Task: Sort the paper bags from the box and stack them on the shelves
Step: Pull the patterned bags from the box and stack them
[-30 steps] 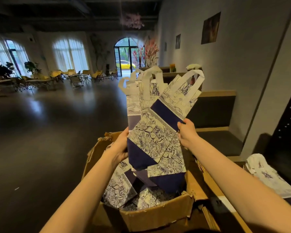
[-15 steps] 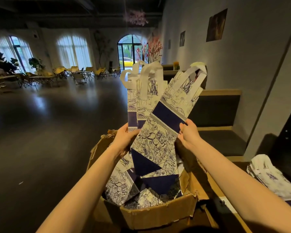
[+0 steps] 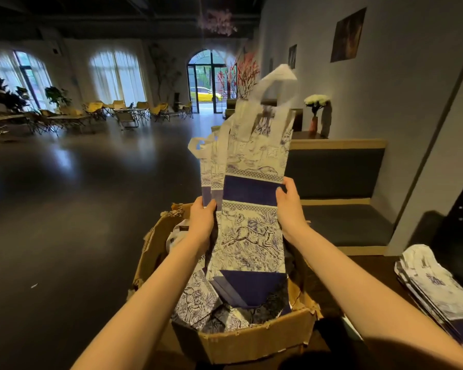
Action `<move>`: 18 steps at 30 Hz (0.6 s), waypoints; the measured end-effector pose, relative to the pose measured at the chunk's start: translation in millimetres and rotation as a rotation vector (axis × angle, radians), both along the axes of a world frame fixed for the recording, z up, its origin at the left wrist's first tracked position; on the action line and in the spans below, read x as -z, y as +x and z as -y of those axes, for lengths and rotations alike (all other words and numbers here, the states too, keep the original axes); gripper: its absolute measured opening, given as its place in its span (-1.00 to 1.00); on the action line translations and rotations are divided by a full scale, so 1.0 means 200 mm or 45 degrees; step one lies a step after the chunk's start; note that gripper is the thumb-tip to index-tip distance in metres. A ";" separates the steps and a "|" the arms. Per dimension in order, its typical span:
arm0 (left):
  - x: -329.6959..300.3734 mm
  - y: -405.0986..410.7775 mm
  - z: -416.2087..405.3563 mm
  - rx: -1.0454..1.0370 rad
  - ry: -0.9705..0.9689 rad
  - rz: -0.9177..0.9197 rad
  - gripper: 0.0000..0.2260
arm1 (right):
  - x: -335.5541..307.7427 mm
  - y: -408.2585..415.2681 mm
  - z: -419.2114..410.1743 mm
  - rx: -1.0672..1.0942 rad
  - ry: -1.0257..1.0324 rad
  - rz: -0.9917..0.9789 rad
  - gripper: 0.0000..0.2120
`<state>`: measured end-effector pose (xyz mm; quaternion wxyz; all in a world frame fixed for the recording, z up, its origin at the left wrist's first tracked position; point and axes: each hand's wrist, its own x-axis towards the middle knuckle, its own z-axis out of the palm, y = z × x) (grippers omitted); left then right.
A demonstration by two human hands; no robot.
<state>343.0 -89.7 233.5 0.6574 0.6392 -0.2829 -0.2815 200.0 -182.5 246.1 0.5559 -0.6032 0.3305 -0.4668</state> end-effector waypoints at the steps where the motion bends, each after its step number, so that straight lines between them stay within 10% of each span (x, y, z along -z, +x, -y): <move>1: 0.00 0.00 0.00 0.009 -0.014 0.000 -0.75 | 0.01 0.01 0.00 -0.009 0.009 -0.034 -0.76; 18: 0.23 0.06 -0.09 0.109 0.021 0.104 -0.77 | 0.21 0.19 0.00 -0.081 0.084 -0.260 -0.53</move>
